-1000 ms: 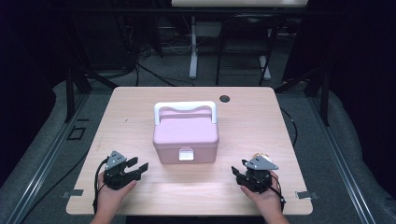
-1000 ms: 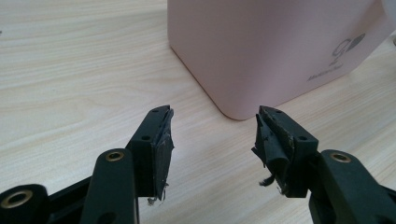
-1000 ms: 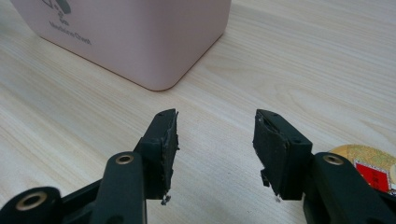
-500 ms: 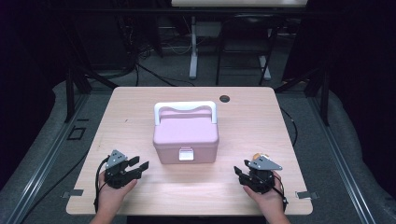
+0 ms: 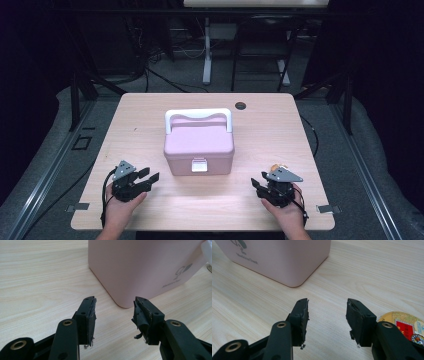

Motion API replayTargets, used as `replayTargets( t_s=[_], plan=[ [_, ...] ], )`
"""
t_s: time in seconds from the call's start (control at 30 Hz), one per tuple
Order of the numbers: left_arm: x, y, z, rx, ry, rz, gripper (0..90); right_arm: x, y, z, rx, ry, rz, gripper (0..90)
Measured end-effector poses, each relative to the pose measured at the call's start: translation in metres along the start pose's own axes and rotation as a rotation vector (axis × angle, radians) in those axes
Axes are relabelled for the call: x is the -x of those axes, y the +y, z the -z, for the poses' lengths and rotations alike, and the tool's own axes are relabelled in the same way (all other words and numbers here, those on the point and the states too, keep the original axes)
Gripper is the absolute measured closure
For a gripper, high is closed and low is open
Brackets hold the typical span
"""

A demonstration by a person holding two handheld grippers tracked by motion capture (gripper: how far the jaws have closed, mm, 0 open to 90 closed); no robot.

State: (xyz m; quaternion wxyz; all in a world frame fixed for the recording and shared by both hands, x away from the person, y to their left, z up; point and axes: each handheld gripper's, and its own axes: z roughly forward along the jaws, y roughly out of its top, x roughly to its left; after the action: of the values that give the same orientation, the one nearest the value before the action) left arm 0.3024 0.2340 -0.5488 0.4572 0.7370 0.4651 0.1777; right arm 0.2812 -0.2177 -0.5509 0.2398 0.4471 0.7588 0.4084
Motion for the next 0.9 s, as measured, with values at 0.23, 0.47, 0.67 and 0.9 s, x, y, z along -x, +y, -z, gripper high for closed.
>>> replayTargets(
  t_s=[0.23, 0.47, 0.67, 0.9],
  plan=[
    [0.0, 0.0, 0.0, 0.001, 0.003, 0.0, 52.1, 0.001, 0.0, 0.0, 0.005, -0.009, -0.008, 51.7],
    [0.0, 0.0, 0.0, 0.002, 0.005, 0.004, 52.2, 0.003, 0.0, 0.001, 0.004, -0.011, -0.012, 51.2],
    [-0.003, 0.003, -0.002, -0.021, 0.013, 0.005, 55.0, 0.003, 0.007, -0.001, 0.003, -0.013, 0.005, 52.7],
    [-0.002, 0.011, -0.004, -0.018, 0.02, 0.013, 55.0, -0.001, 0.016, -0.002, -0.013, 0.008, 0.006, 57.0]
  ],
)
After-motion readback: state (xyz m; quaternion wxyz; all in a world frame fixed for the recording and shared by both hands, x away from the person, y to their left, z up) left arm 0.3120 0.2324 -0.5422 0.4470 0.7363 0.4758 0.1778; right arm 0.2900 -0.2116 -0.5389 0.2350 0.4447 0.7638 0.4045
